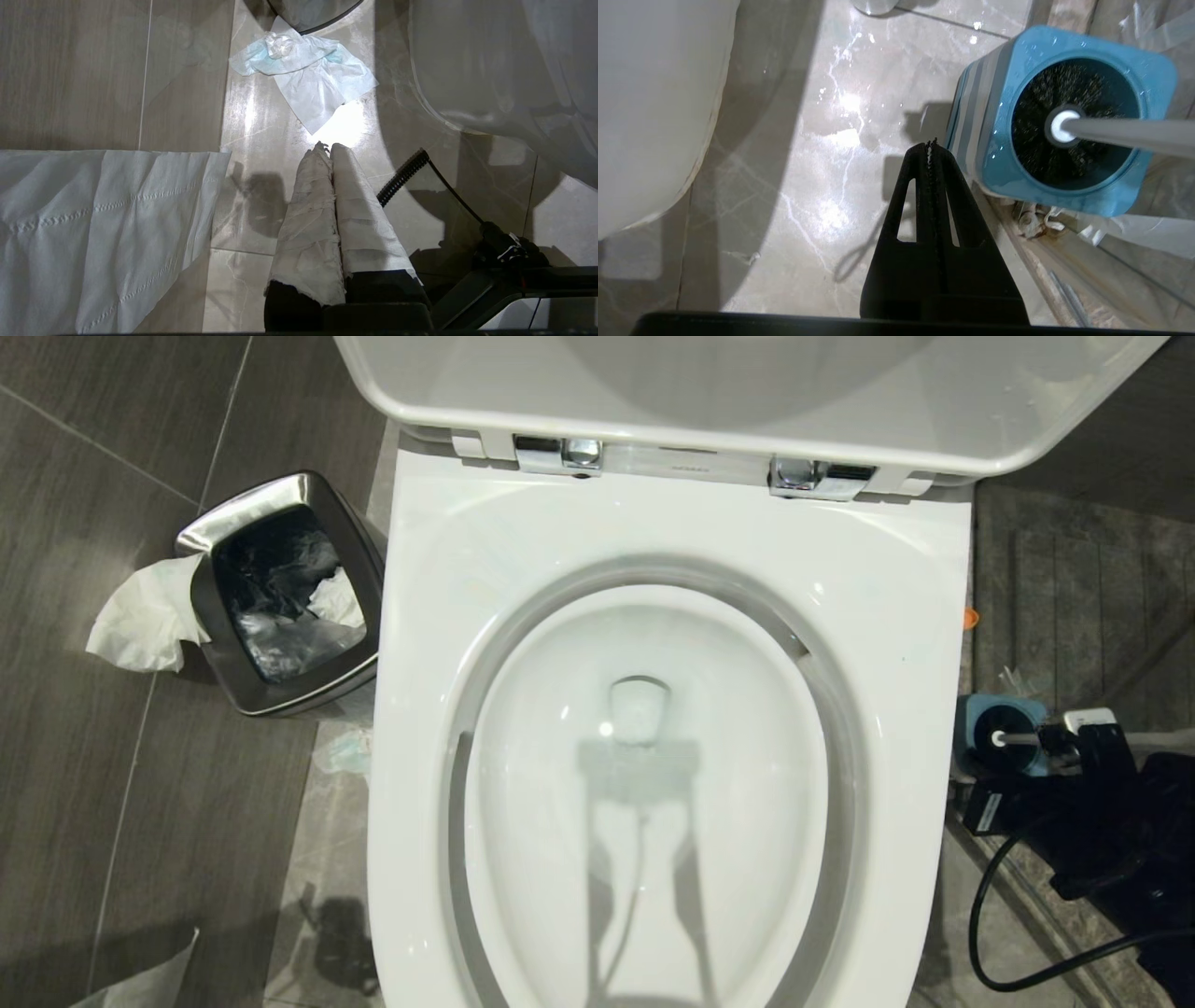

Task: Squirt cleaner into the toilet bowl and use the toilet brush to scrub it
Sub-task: Pour in the cleaning agent

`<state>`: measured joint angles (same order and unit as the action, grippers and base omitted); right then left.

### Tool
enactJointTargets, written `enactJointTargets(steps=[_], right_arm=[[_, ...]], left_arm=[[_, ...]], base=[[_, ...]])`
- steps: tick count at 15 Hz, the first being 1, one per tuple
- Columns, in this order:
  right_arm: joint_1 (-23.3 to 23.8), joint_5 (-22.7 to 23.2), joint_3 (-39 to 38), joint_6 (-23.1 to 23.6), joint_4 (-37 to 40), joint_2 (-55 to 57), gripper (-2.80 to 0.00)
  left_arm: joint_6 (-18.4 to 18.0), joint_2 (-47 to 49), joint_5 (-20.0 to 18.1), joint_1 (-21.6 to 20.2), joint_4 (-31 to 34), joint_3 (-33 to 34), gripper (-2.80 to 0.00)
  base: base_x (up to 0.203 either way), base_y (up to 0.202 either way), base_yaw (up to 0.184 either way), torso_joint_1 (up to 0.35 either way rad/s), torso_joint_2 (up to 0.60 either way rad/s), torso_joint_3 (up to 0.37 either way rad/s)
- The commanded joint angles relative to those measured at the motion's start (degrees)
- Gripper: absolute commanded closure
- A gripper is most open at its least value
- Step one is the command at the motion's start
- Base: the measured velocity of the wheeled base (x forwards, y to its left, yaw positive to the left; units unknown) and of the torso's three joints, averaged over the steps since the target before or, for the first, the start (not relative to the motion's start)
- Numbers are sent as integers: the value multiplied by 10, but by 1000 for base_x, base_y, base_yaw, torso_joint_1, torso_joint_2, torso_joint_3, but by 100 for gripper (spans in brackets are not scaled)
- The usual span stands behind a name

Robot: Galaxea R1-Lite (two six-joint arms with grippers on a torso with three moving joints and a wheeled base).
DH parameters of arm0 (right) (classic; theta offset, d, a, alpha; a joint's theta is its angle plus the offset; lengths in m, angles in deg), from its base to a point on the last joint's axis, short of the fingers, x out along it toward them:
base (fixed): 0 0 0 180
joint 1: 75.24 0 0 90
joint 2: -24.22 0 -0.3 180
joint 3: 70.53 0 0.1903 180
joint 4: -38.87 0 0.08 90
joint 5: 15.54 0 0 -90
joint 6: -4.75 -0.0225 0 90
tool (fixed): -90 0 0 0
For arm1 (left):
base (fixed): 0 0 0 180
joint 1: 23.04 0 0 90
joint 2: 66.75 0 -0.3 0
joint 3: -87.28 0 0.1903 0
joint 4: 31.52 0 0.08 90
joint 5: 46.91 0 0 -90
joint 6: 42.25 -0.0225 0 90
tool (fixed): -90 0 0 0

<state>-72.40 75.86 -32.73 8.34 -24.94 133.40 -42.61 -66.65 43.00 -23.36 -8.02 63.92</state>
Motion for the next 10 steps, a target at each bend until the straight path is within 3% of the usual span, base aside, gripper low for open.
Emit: enactJointTargets(steps=[1,5,6,7,10], right_arm=[[1,0,-3,-1,-5,4,0],[1,0,-3,-1,-5,5,0],[1,0,-1,-1,-5,6,-194],[1,1,-2,-2,-5,6,-280],[1,1,-1,-7,-5,19,-280]], left_arm=[[0,1,0,0,0,0,0],[0,1,0,0,0,0,0],[0,1,0,0,0,0,0],[0,1,0,0,0,0,0],[0,1,0,0,0,0,0]], base=[[0,0,0,0,0,0],[0,0,0,0,0,0],[0,0,0,0,0,0],[0,0,0,0,0,0],[0,0,0,0,0,0]])
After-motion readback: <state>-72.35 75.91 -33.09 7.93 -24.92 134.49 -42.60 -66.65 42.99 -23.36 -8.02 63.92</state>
